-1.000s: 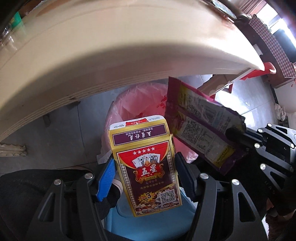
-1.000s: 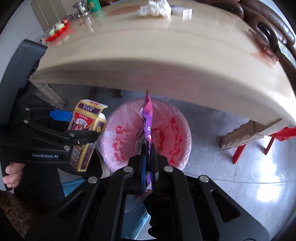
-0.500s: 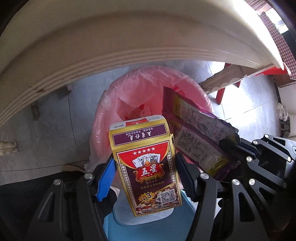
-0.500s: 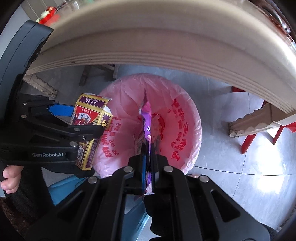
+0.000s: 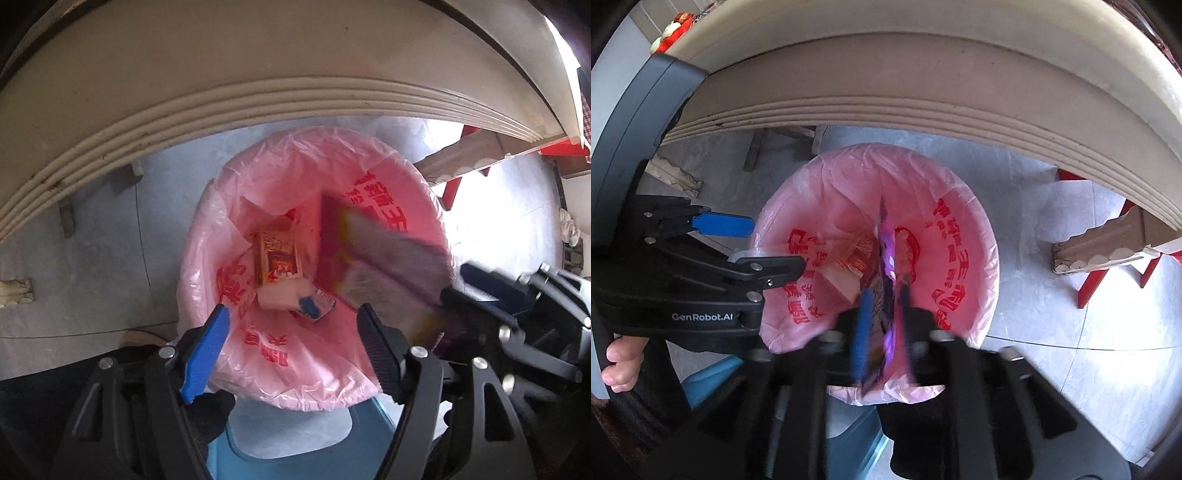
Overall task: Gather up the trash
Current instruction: 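Open both tools to drop the wrapper and card box into the bin, then move both tools back over the table toward the tissue and blue box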
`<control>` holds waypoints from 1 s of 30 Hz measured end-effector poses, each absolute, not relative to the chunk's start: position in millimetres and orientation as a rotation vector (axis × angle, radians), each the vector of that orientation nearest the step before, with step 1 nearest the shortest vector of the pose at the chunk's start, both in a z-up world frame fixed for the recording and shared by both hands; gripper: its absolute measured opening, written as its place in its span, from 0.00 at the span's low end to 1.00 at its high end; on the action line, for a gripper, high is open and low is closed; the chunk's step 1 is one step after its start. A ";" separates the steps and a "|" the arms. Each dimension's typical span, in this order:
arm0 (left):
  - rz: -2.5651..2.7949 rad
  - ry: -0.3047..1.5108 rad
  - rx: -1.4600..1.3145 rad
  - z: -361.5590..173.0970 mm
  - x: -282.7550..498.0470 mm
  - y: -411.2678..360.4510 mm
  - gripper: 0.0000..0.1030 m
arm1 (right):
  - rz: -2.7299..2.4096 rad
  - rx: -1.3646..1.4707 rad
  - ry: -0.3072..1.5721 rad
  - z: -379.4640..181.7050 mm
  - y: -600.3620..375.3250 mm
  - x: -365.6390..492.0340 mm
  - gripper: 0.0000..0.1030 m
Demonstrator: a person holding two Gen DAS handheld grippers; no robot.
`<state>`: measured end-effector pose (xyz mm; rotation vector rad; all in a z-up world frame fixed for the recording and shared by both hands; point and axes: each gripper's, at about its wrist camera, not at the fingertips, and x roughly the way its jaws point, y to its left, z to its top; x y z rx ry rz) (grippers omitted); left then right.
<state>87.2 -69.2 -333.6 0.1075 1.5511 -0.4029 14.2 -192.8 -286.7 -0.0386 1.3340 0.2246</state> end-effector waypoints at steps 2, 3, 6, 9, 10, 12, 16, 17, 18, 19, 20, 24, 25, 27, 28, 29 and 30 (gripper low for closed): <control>-0.400 1.550 0.105 -332.3 88.5 -68.2 0.71 | 0.214 -0.048 1.313 -282.7 -192.3 14.4 0.44; -0.396 1.550 0.104 -331.5 88.3 -67.0 0.71 | 0.217 -0.048 1.311 -281.9 -191.7 14.9 0.45; -0.386 1.544 0.099 -326.7 87.1 -63.6 0.71 | 0.213 -0.041 1.302 -280.3 -192.2 16.1 0.47; -0.364 1.517 0.113 -319.9 87.4 -60.2 0.71 | 0.209 -0.043 1.287 -276.7 -191.7 16.1 0.58; -0.349 1.501 0.121 -314.2 87.3 -58.3 0.71 | 0.211 -0.040 1.279 -274.4 -191.1 15.3 0.58; -0.332 1.472 0.121 -301.8 87.5 -53.1 0.71 | 0.223 -0.028 1.264 -269.3 -190.4 15.1 0.59; -0.305 1.401 0.099 -268.1 87.1 -38.7 0.72 | 0.238 -0.022 1.237 -254.1 -185.3 11.5 0.61; -0.296 1.380 0.093 -257.1 87.0 -34.5 0.72 | 0.244 -0.018 1.226 -247.6 -183.6 9.8 0.61; -0.285 1.360 0.085 -246.4 86.9 -30.5 0.72 | 0.248 -0.014 1.217 -242.6 -182.7 8.6 0.61; -0.280 1.340 0.076 -236.3 86.7 -26.6 0.72 | 0.253 -0.009 1.205 -235.1 -181.9 7.4 0.62; -0.277 1.325 0.072 -229.4 86.0 -24.5 0.74 | 0.256 -0.006 1.196 -228.9 -181.6 6.2 0.62; -0.251 1.235 0.065 -186.5 82.0 -13.4 0.77 | 0.263 0.006 1.122 -189.3 -180.9 2.3 0.67; -0.242 1.214 0.068 -175.0 81.1 -11.2 0.78 | 0.267 0.003 1.098 -177.0 -180.5 1.8 0.68; -0.230 1.179 0.065 -157.3 79.0 -8.0 0.80 | 0.271 -0.006 1.056 -156.2 -179.8 2.2 0.69; -0.216 1.158 0.062 -145.7 78.0 -5.4 0.83 | 0.273 -0.012 1.030 -143.5 -179.3 2.5 0.70; -0.208 1.141 0.057 -136.4 76.9 -3.6 0.85 | 0.278 -0.018 1.009 -132.3 -178.8 3.1 0.74; -0.203 1.129 0.051 -128.9 76.7 -2.8 0.86 | 0.281 -0.022 0.994 -124.3 -178.4 3.0 0.77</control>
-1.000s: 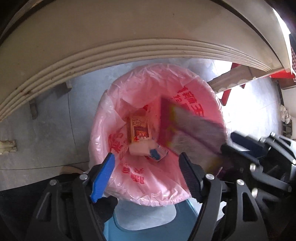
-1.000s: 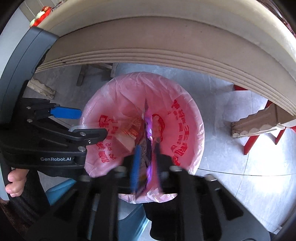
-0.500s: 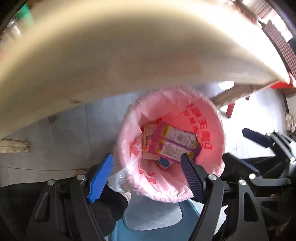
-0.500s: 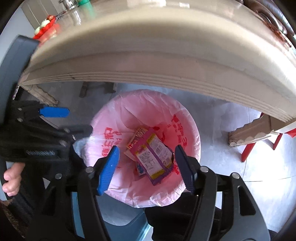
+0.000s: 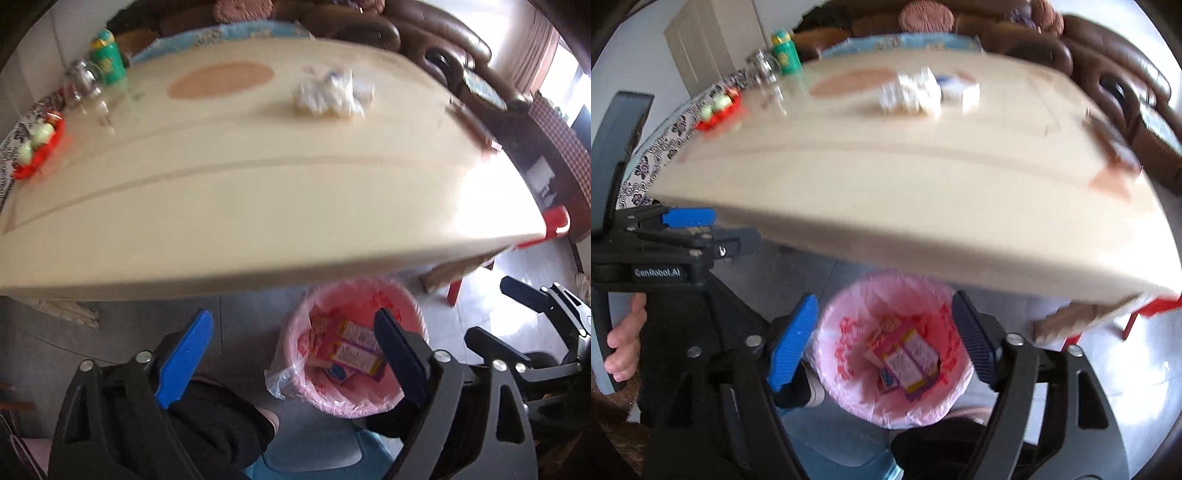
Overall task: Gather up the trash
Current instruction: 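Move both tools back over the table toward the tissue and blue box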
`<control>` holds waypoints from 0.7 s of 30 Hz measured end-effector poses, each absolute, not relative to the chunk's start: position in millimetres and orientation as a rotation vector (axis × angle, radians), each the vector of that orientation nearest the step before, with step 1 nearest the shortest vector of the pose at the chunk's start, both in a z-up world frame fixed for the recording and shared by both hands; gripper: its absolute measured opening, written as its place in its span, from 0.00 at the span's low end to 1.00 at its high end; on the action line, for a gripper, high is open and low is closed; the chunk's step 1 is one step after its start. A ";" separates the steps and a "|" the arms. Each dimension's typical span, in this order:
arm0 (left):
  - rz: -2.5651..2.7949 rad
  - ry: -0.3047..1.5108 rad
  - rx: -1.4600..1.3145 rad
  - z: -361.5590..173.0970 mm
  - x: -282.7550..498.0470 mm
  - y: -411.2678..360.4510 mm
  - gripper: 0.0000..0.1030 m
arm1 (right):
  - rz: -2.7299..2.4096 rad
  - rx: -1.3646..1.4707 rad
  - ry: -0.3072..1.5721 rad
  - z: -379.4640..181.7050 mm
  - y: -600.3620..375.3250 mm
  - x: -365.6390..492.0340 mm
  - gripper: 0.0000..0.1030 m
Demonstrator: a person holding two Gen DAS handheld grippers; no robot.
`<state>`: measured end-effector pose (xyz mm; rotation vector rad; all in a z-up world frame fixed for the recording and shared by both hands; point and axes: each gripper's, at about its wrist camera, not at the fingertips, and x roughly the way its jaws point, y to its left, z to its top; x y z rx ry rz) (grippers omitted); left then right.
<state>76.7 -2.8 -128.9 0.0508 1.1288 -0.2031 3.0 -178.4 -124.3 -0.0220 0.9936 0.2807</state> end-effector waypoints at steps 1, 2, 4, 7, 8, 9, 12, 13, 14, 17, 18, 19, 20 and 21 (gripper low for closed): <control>-0.191 1.115 0.040 -119.4 75.5 -1.7 0.89 | 0.282 -0.029 0.970 -113.3 -177.9 3.1 0.78; -0.180 1.100 0.031 -110.2 74.2 -0.7 0.89 | 0.286 -0.037 0.945 -102.4 -176.5 3.0 0.78; -0.168 1.078 0.028 -94.7 71.1 1.4 0.89 | 0.290 -0.055 0.914 -86.4 -173.2 3.1 0.79; -0.157 1.037 0.061 -73.2 68.4 -0.1 0.89 | 0.294 -0.071 0.861 -62.0 -171.0 0.8 0.80; -0.156 1.025 0.072 -67.4 67.6 -0.7 0.89 | 0.295 -0.072 0.851 -57.4 -171.6 0.3 0.82; -0.149 1.010 0.082 -59.5 66.9 -1.3 0.89 | 0.296 -0.074 0.838 -50.4 -172.0 0.3 0.83; -0.148 0.971 0.091 -43.0 62.2 -0.5 0.89 | 0.295 -0.076 0.801 -33.0 -173.9 -1.3 0.84; -0.143 0.958 0.095 -36.5 62.0 -0.4 0.89 | 0.289 -0.076 0.791 -28.7 -174.7 -0.7 0.84; -0.144 0.947 0.096 -31.3 62.1 -0.3 0.89 | 0.285 -0.079 0.784 -24.5 -175.3 -0.3 0.84; -0.144 0.917 0.117 -16.1 65.2 -3.5 0.90 | 0.274 -0.085 0.762 -14.9 -176.1 3.7 0.85; -0.141 0.908 0.122 -12.5 65.6 -4.9 0.90 | 0.268 -0.091 0.759 -12.2 -177.3 5.7 0.85; -0.136 0.895 0.131 -9.2 67.7 -7.1 0.90 | 0.263 -0.093 0.752 -9.8 -178.8 7.9 0.85; -0.137 0.886 0.138 -6.5 70.9 -9.6 0.90 | 0.261 -0.095 0.749 -8.4 -179.5 9.4 0.85; -0.139 0.885 0.140 -5.6 74.4 -11.5 0.90 | 0.264 -0.098 0.748 -7.0 -180.6 12.7 0.85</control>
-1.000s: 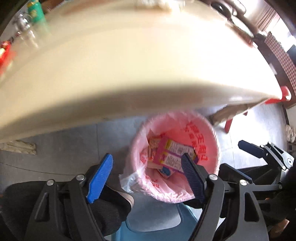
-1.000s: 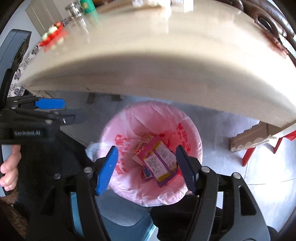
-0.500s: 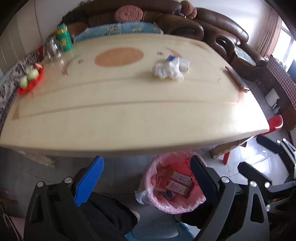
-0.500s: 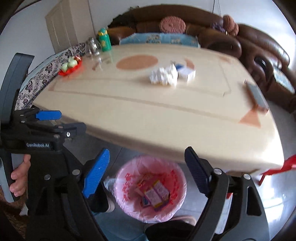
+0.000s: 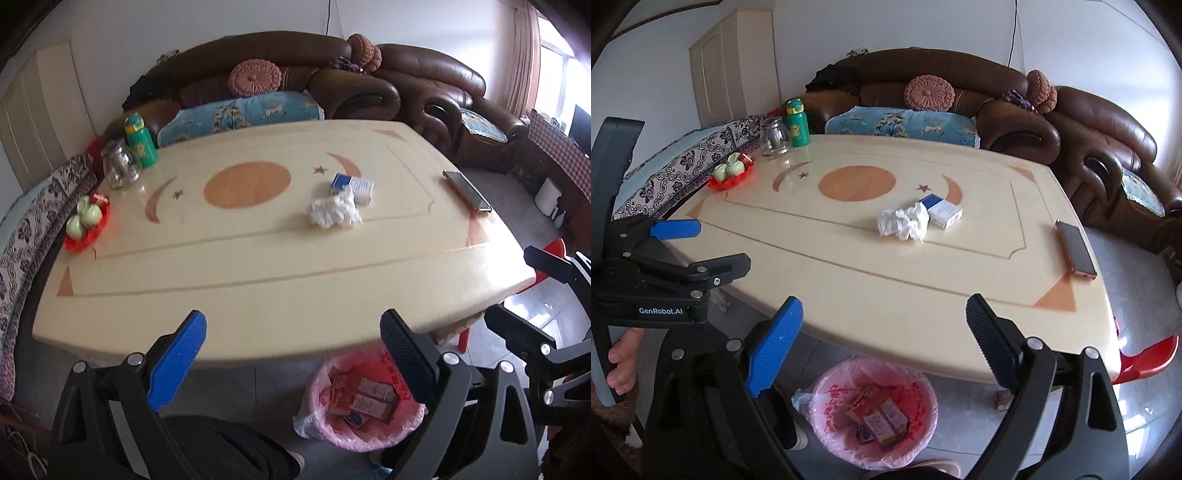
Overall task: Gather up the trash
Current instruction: 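Move both tools back over the table toward the tissue and blue box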
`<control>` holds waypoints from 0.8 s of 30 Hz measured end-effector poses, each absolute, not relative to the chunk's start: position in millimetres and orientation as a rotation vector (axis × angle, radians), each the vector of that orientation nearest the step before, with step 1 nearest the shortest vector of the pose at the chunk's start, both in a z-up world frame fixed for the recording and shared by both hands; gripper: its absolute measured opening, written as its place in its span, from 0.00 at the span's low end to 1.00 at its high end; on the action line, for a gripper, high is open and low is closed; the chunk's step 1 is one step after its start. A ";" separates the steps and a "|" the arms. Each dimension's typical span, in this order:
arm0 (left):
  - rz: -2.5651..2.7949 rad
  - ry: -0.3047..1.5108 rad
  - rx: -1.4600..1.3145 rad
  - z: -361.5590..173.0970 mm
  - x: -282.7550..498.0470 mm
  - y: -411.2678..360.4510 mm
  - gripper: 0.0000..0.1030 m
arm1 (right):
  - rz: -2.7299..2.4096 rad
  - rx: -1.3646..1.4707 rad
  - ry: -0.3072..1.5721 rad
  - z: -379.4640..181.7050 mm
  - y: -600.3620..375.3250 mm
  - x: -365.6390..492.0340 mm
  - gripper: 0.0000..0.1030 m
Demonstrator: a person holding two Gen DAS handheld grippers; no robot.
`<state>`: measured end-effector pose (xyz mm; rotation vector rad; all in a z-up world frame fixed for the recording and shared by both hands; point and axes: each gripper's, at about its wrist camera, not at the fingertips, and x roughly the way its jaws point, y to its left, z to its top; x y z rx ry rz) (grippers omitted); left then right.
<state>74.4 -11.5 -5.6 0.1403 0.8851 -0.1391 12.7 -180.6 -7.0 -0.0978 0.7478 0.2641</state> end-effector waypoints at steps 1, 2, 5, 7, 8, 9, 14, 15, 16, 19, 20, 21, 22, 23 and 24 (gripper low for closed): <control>-0.142 0.887 0.140 -4.7 77.4 -13.3 0.90 | 0.263 -0.098 0.746 -5.2 -182.7 15.6 0.85; -0.147 0.890 0.137 -4.6 81.7 -14.5 0.90 | 0.260 -0.098 0.746 -4.6 -184.2 18.8 0.86; -0.149 0.897 0.135 -5.8 95.3 -18.9 0.90 | 0.264 -0.082 0.750 -3.0 -190.9 30.7 0.86; -0.155 0.892 0.144 -6.3 102.6 -21.7 0.90 | 0.262 -0.074 0.750 -2.7 -196.4 40.6 0.86; -0.155 0.892 0.148 -7.1 106.6 -22.9 0.90 | 0.256 -0.079 0.750 -3.1 -199.0 46.3 0.86; -0.159 0.892 0.151 -8.0 112.1 -24.5 0.90 | 0.255 -0.084 0.751 -3.7 -200.4 51.0 0.86; -0.184 0.912 0.160 -17.2 137.0 -29.9 0.90 | 0.248 -0.099 0.773 -10.5 -207.4 79.9 0.86; -0.180 0.914 0.167 -19.4 141.4 -30.7 0.90 | 0.251 -0.100 0.778 -11.5 -208.3 84.4 0.86; -0.174 0.913 0.179 -21.8 146.7 -32.3 0.90 | 0.254 -0.104 0.783 -13.0 -210.0 90.9 0.86; -0.174 0.919 0.211 -28.5 159.1 -37.1 0.90 | 0.245 -0.116 0.791 -16.9 -214.8 105.6 0.86; -0.176 0.922 0.214 -30.5 162.8 -38.4 0.90 | 0.245 -0.118 0.795 -18.4 -215.8 111.2 0.86; -0.182 0.925 0.220 -33.0 168.6 -40.8 0.90 | 0.242 -0.120 0.798 -21.0 -217.6 118.3 0.86; -0.189 0.926 0.223 -35.1 173.0 -43.2 0.90 | 0.243 -0.121 0.803 -22.8 -218.4 122.5 0.86; -0.199 0.929 0.225 -36.5 177.0 -45.0 0.90 | 0.251 -0.120 0.812 -26.1 -219.5 129.9 0.86; -0.212 0.933 0.226 -38.8 181.2 -47.3 0.90 | 0.256 -0.118 0.818 -28.2 -220.7 135.3 0.86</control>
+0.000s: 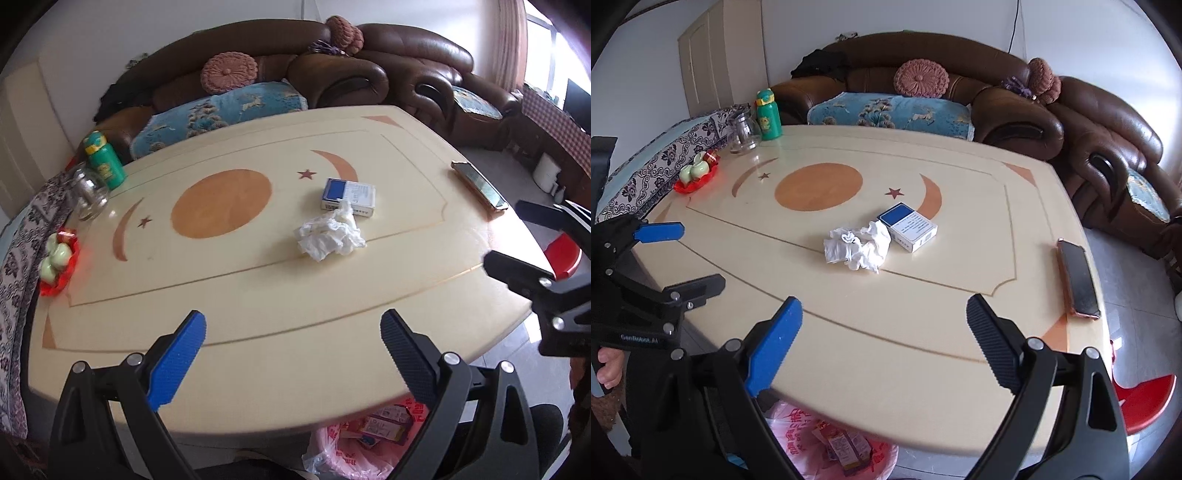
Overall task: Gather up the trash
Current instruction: 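Move both tools back over the table toward the tissue and blue box, then grasp the white tissue with the left tool while the right tool grasps the blue box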
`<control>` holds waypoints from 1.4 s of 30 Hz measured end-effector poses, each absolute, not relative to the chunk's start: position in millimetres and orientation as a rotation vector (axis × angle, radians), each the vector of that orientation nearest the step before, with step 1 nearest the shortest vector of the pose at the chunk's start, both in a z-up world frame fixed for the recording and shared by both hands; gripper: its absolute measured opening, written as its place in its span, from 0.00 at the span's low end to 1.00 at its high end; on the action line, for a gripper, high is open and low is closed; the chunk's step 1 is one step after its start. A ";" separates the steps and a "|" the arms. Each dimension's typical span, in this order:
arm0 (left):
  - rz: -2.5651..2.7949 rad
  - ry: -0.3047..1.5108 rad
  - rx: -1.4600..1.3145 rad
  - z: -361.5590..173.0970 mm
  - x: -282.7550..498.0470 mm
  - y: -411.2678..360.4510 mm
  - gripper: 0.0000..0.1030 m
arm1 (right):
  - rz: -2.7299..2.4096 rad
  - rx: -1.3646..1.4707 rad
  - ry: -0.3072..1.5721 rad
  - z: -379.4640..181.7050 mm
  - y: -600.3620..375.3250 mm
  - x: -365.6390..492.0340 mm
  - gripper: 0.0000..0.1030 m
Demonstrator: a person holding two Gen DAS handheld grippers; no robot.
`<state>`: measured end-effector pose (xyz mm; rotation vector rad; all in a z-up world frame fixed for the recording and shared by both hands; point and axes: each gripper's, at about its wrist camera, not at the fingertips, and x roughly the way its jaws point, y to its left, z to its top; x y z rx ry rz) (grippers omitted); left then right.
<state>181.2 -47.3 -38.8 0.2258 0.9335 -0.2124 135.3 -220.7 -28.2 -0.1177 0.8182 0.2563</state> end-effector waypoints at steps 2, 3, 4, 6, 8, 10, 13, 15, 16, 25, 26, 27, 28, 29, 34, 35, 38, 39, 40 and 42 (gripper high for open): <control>-0.249 0.945 0.226 -44.8 193.4 -52.3 0.90 | 0.261 -0.117 0.833 -34.2 -223.2 147.3 0.86; -0.258 0.949 0.233 -47.7 198.8 -54.7 0.90 | 0.271 -0.117 0.844 -37.6 -223.8 155.3 0.86; -0.267 0.949 0.247 -52.3 206.4 -58.2 0.90 | 0.278 -0.115 0.852 -40.9 -224.7 162.9 0.86; -0.272 0.951 0.267 -58.1 214.7 -62.5 0.90 | 0.283 -0.119 0.866 -46.6 -225.2 176.2 0.86; -0.269 0.961 0.292 -66.9 226.8 -67.0 0.90 | 0.280 -0.128 0.874 -51.8 -225.8 187.2 0.86; -0.268 0.974 0.309 -75.1 237.0 -70.3 0.90 | 0.281 -0.133 0.886 -59.4 -227.4 200.0 0.86; -0.277 0.991 0.312 -85.4 250.1 -73.2 0.90 | 0.285 -0.131 0.901 -68.8 -230.3 215.0 0.86; -0.287 0.996 0.315 -90.8 258.6 -75.3 0.90 | 0.286 -0.136 0.909 -74.8 -231.4 224.0 0.86; -0.299 1.000 0.317 -94.7 264.5 -77.2 0.90 | 0.296 -0.141 0.915 -78.6 -231.6 230.1 0.86; -0.420 0.991 0.389 -114.9 293.0 -92.9 0.90 | 0.417 -0.159 0.979 -102.0 -236.8 276.7 0.86; -0.434 0.996 0.391 -117.0 297.0 -94.1 0.90 | 0.429 -0.163 0.992 -105.1 -238.1 284.0 0.86; -0.455 1.002 0.390 -119.1 300.7 -95.3 0.90 | 0.448 -0.162 0.999 -107.2 -239.0 288.2 0.86; -0.489 1.008 0.384 -121.7 305.5 -96.3 0.90 | 0.479 -0.160 1.012 -110.8 -239.5 294.4 0.86; -0.513 1.012 0.382 -123.7 308.9 -97.4 0.90 | 0.502 -0.162 1.026 -115.0 -239.6 300.6 0.86; -0.596 1.026 0.417 -136.3 324.6 -101.4 0.90 | 0.569 -0.205 1.082 -136.1 -236.0 324.3 0.86; -0.607 1.026 0.426 -138.6 326.9 -101.5 0.90 | 0.573 -0.214 1.084 -138.2 -235.8 327.3 0.86; -0.650 1.031 0.435 -143.8 332.6 -101.6 0.90 | 0.597 -0.248 1.069 -142.4 -236.2 336.6 0.86; -0.664 1.031 0.436 -145.1 334.3 -102.0 0.90 | 0.600 -0.257 1.063 -142.7 -236.8 338.5 0.86; -0.684 1.035 0.445 -146.9 336.1 -103.3 0.90 | 0.608 -0.268 1.060 -143.3 -237.3 340.9 0.86; -0.718 1.030 0.452 -147.9 337.0 -104.6 0.90 | 0.630 -0.282 1.059 -145.2 -237.0 348.1 0.86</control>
